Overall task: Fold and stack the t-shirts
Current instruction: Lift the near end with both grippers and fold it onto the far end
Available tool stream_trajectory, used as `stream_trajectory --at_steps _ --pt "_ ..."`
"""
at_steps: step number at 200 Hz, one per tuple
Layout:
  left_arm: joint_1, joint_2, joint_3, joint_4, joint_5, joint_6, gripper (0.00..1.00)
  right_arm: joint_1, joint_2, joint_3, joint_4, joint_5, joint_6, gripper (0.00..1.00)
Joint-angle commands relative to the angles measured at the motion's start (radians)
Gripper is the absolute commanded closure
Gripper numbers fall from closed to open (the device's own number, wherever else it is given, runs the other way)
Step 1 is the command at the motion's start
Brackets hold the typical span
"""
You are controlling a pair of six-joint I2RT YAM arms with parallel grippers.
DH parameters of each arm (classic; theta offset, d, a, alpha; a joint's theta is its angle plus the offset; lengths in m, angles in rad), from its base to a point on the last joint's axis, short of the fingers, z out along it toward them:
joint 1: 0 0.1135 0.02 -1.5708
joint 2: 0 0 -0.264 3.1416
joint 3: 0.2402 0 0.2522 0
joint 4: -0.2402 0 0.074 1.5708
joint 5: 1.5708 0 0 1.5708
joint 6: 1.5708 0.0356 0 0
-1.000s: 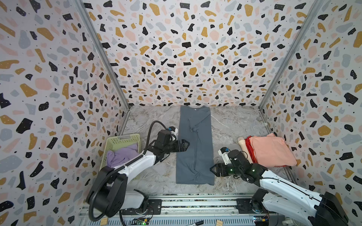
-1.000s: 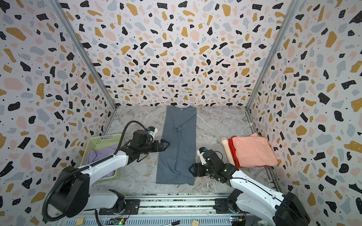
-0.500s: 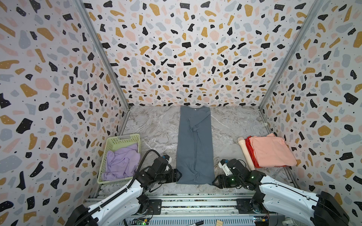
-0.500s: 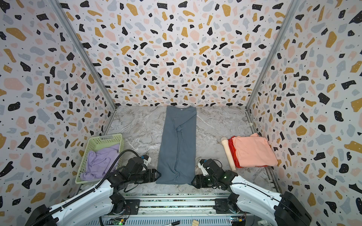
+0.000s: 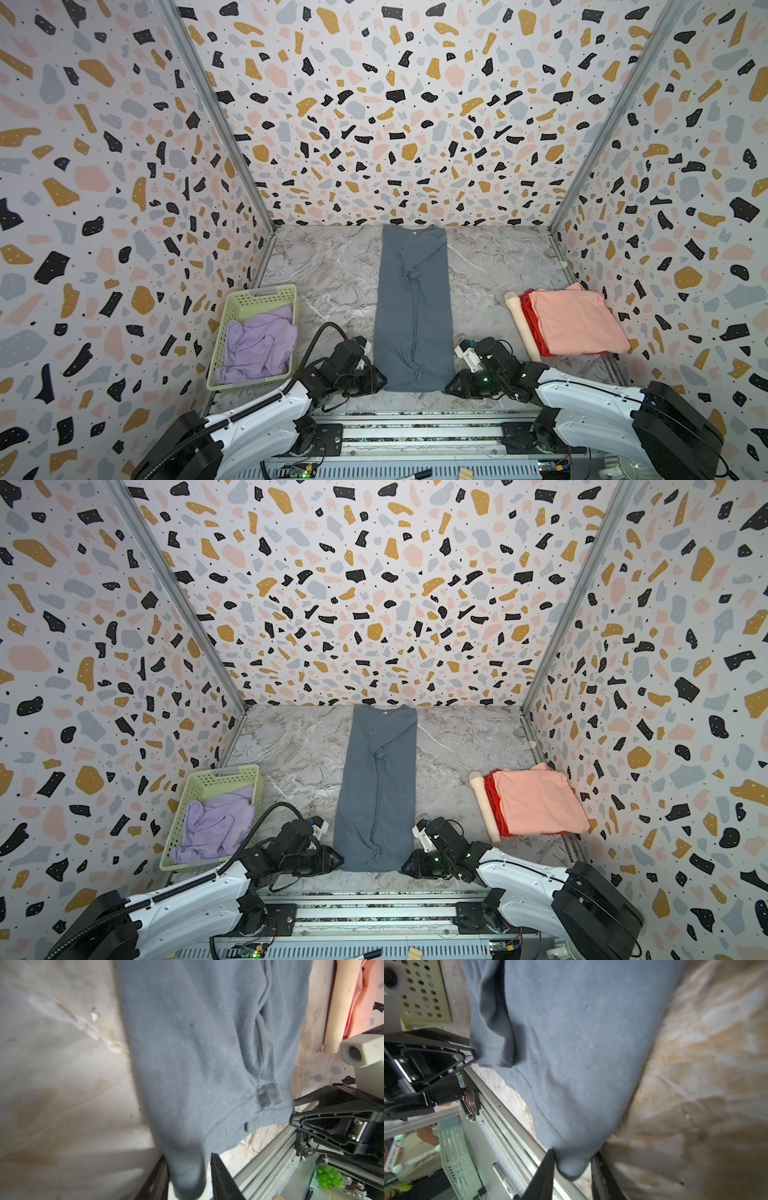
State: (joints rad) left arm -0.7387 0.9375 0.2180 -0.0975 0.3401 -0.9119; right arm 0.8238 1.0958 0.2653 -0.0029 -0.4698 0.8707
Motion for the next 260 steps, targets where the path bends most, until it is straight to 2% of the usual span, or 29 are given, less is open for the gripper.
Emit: stream_trajectory --at_steps 1,13,15,32,65,96,116,138,158,179,210,260 --pt "-0.016 0.024 -0.016 0.022 0.012 -0.019 0.82 0.006 0.021 0.03 -0.047 0.052 -0.023 0.86" --pt "-0.019 0.03 -0.013 0.022 0.017 -0.013 0.94 0.006 0.017 0.044 -0.055 0.057 -0.036 0.93" --pt "-0.02 0.028 -0.012 0.02 0.017 -0.013 1.0 0.006 0.014 0.046 -0.056 0.058 -0.038 0.94" --pt "-0.039 0.008 -0.001 -0.027 0.001 -0.003 1.0 0.01 -0.014 0.052 -0.084 0.057 -0.048 1.0" --pt "-0.128 -0.09 0.014 -0.133 0.027 -0.024 1.0 0.078 -0.121 0.052 -0.186 0.081 -0.022 1.0" --pt "-0.169 -0.18 0.052 -0.172 0.032 -0.065 1.0 0.164 -0.223 0.115 -0.28 0.174 0.007 1.0" --pt "-0.167 -0.178 0.112 -0.146 -0.034 -0.06 1.0 0.163 -0.243 0.194 -0.302 0.266 -0.037 1.0" --pt "-0.146 -0.065 0.243 -0.155 -0.107 0.049 1.0 0.114 -0.172 0.307 -0.297 0.374 -0.127 1.0" --pt "-0.077 0.065 0.369 -0.172 -0.129 0.18 1.0 0.017 -0.081 0.367 -0.227 0.37 -0.192 1.0" --pt "0.027 0.178 0.452 -0.114 -0.131 0.267 1.0 -0.102 0.016 0.388 -0.108 0.306 -0.234 1.0" --pt "0.162 0.348 0.549 0.019 -0.103 0.326 1.0 -0.234 0.187 0.47 0.021 0.216 -0.302 1.0" --pt "0.276 0.636 0.73 0.129 -0.105 0.36 1.0 -0.373 0.492 0.679 0.085 0.105 -0.394 1.0"
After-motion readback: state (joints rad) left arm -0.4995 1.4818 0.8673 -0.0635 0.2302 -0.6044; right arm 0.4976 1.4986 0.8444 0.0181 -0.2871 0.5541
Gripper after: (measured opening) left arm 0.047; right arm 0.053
